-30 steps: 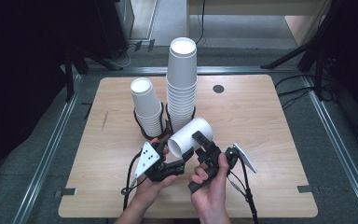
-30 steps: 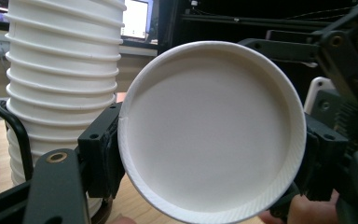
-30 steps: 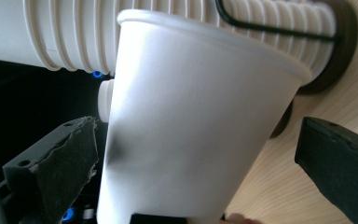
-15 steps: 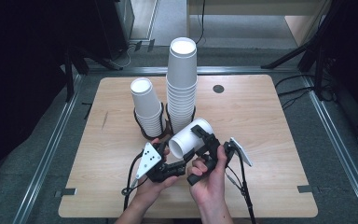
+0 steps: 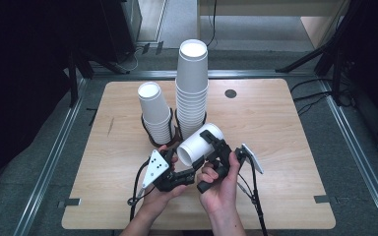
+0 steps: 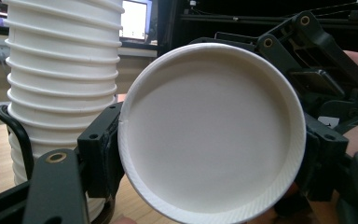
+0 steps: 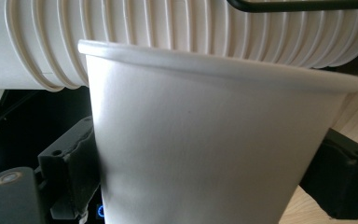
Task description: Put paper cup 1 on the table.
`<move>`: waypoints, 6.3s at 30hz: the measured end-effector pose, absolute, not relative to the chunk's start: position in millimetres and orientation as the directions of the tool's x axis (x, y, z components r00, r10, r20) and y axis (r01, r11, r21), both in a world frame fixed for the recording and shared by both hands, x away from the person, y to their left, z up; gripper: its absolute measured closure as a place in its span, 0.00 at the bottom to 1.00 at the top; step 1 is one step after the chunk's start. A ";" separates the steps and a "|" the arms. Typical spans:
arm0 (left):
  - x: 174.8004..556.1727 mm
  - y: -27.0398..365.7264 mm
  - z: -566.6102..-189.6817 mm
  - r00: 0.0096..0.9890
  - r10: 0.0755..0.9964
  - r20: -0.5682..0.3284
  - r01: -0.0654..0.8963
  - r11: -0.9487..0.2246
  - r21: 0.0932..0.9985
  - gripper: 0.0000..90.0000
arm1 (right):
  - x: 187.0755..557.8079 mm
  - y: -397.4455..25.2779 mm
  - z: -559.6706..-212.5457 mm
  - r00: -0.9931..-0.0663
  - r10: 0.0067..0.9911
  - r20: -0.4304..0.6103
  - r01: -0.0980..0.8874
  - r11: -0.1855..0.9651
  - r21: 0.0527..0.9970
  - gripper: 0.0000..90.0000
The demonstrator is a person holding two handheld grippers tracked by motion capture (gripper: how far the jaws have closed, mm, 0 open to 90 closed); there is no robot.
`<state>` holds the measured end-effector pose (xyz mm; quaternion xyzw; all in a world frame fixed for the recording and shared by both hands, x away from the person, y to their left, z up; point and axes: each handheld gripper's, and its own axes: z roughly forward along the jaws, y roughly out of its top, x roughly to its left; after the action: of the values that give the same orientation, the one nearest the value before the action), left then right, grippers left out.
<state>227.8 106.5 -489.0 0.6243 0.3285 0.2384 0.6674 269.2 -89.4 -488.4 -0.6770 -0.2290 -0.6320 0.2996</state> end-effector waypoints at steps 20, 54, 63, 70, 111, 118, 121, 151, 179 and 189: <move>230.2 108.4 -486.5 0.675 0.726 -0.130 0.103 0.081 0.991 0.22 | 269.6 -91.0 -490.9 0.042 -0.064 0.997 0.664 -0.744 -0.075 0.17; 241.6 117.4 -487.7 0.596 0.793 -0.124 0.178 0.019 0.984 0.14 | 273.8 -133.5 -458.2 -0.215 0.451 0.866 0.349 -0.793 0.499 0.17; 245.6 116.3 -490.0 0.597 0.793 -0.122 0.239 -0.031 0.971 0.14 | 274.2 -143.8 -454.5 -0.219 0.662 0.717 0.272 -0.664 0.696 0.17; 245.5 109.3 -490.5 0.600 0.791 -0.122 0.266 -0.053 0.963 0.14 | 284.7 -145.9 -457.7 -0.237 0.792 0.563 0.178 -0.534 0.826 0.17; 232.0 107.3 -478.1 0.525 0.841 -0.134 0.322 -0.051 0.945 0.14 | 337.3 -175.9 -513.1 -0.195 0.978 0.078 0.051 -0.069 0.996 0.17; 236.6 111.9 -482.2 0.509 0.849 -0.140 0.334 -0.044 0.942 0.14 | 338.2 -177.4 -517.3 -0.187 0.980 0.073 0.065 -0.062 0.996 0.17; 237.9 113.8 -483.3 0.505 0.852 -0.138 0.337 -0.047 0.940 0.14 | 338.9 -181.4 -517.2 -0.182 0.980 0.083 0.069 -0.072 0.995 0.17; 251.2 124.9 -484.3 0.481 0.858 -0.178 0.347 0.000 0.938 0.14 | 351.8 -176.7 -547.8 -0.175 0.985 0.002 0.193 0.032 0.981 0.16; 254.4 126.0 -487.4 0.473 0.863 -0.176 0.351 -0.001 0.936 0.14 | 337.8 -182.4 -548.1 -0.201 0.977 0.066 0.329 0.004 0.944 0.00; 255.1 119.6 -481.9 0.466 0.870 -0.160 0.333 -0.005 0.943 0.14 | 319.8 -189.0 -540.3 -0.235 0.963 0.129 0.334 -0.045 0.942 0.00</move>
<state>255.1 119.6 -481.9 0.6638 0.4530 0.2482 0.5408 319.8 -189.0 -540.3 -0.5293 -0.6127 -0.4922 -0.3197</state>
